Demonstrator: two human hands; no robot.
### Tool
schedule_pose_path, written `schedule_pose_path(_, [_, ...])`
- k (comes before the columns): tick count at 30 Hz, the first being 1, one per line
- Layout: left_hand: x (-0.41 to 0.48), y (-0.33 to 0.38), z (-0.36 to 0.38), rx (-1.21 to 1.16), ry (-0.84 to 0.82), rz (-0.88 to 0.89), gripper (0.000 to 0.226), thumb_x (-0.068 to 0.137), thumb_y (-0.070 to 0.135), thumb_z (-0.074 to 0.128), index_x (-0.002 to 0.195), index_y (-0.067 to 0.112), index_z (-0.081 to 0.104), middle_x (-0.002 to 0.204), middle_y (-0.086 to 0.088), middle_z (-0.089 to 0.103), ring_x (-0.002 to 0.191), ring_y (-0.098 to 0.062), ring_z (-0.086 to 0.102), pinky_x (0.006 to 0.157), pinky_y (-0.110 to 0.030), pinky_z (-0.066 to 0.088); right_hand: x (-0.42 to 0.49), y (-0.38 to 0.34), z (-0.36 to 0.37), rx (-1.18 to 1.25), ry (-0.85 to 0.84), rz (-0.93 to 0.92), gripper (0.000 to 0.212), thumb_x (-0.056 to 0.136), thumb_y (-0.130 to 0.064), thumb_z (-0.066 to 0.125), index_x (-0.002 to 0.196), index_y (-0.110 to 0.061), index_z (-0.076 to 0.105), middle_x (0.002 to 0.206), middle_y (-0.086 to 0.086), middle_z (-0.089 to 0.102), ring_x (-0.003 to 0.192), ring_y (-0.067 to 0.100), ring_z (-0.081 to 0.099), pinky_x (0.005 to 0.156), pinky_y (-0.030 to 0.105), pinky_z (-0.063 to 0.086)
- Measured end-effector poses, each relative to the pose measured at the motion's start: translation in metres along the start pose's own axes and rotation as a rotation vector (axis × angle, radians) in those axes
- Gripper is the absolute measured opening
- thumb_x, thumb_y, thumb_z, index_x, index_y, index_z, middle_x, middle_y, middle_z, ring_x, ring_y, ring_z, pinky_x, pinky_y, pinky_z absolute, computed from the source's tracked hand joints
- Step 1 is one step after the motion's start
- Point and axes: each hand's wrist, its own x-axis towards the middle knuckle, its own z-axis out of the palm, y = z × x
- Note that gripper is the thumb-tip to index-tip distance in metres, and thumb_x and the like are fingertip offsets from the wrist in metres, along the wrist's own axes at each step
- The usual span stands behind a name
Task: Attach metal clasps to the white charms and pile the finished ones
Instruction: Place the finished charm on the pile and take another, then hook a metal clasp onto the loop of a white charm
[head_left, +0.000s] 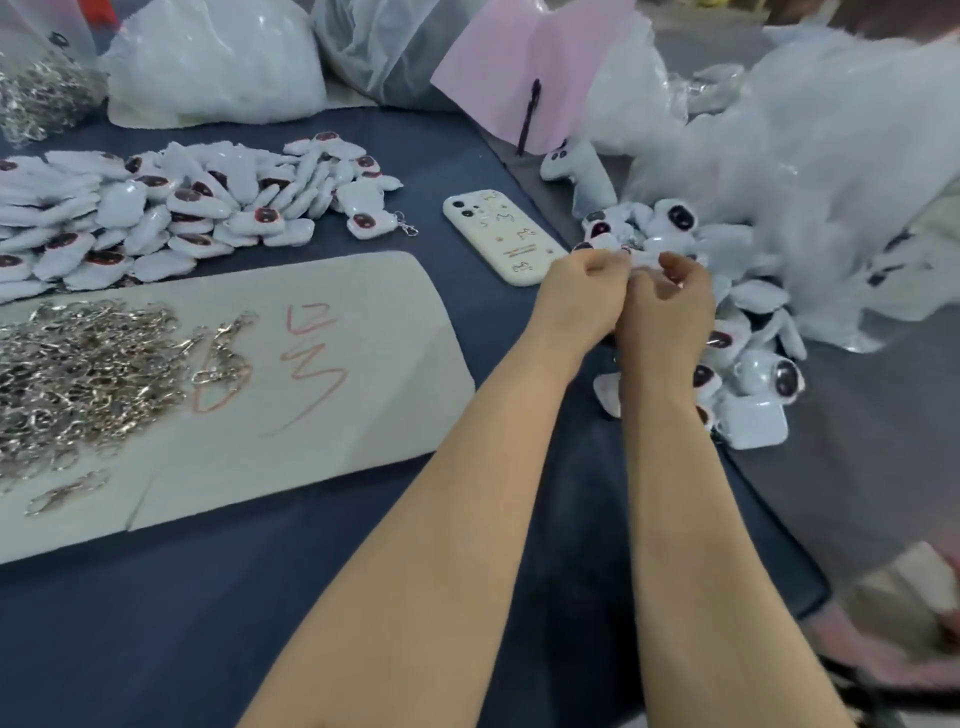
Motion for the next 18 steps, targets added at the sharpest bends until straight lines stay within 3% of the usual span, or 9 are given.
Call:
schedule_pose_path(2, [0.000,-0.001,0.009,0.028,-0.013,-0.010,0.029,0.097,0.024,0.045,0.104,0.004,0.065,0.087,-0.002,0.061,0.073,-0.006,0.052,0.059,-0.016,0.039,0.001,0.005,-0.004,0.006,0.005,-0.026,0.030,0.091,-0.013,0.052,0.121,-0.012,0.052,0.115,0.002,0.058,0.090,0.002,0.058,0.076,0.010,0.046])
schedule_pose_path(4, [0.000,-0.003,0.012,0.014,-0.033,-0.050,0.026,0.097,0.025,0.045,0.105,0.009,0.063,0.084,0.003,0.060,0.074,-0.004,0.052,0.059,-0.018,0.040,0.000,0.009,-0.006,0.004,0.015,-0.036,0.026,0.092,-0.014,0.051,0.118,-0.014,0.055,0.115,-0.003,0.056,0.084,-0.009,0.053,0.071,0.002,0.042])
schedule_pose_path(7, [0.000,-0.004,0.012,-0.002,-0.019,-0.065,0.024,0.096,0.022,0.046,0.109,0.011,0.063,0.083,0.008,0.058,0.075,0.001,0.051,0.061,-0.017,0.042,-0.003,0.008,-0.004,0.013,0.010,-0.022,0.020,0.091,-0.011,0.051,0.110,-0.016,0.056,0.113,-0.003,0.059,0.089,-0.002,0.056,0.084,0.016,0.048])
schedule_pose_path(10, [-0.002,-0.002,0.009,-0.055,0.034,-0.049,0.022,0.095,0.019,0.048,0.107,0.011,0.064,0.082,0.008,0.059,0.074,0.000,0.053,0.059,-0.014,0.043,-0.005,0.004,0.000,0.017,0.002,-0.020,0.018,0.089,-0.007,0.050,0.102,-0.017,0.057,0.097,-0.010,0.060,0.096,0.006,0.058,0.092,0.031,0.050])
schedule_pose_path(14, [-0.004,0.001,0.002,-0.104,0.089,-0.049,0.025,0.094,0.020,0.048,0.113,0.011,0.063,0.104,-0.003,0.066,0.094,-0.012,0.060,0.067,-0.019,0.048,-0.005,-0.001,0.010,0.024,-0.027,-0.053,0.017,0.088,-0.006,0.052,0.098,-0.019,0.055,0.089,-0.016,0.057,0.089,0.003,0.057,0.089,0.027,0.049])
schedule_pose_path(18, [-0.005,0.004,-0.018,-0.114,0.184,-0.037,0.022,0.093,0.020,0.048,0.108,0.016,0.064,0.108,0.001,0.066,0.099,-0.012,0.060,0.069,-0.020,0.048,-0.015,-0.008,0.027,0.043,-0.126,-0.078,0.017,0.088,-0.011,0.055,0.101,-0.021,0.052,0.097,-0.008,0.060,0.093,0.006,0.058,0.083,0.023,0.048])
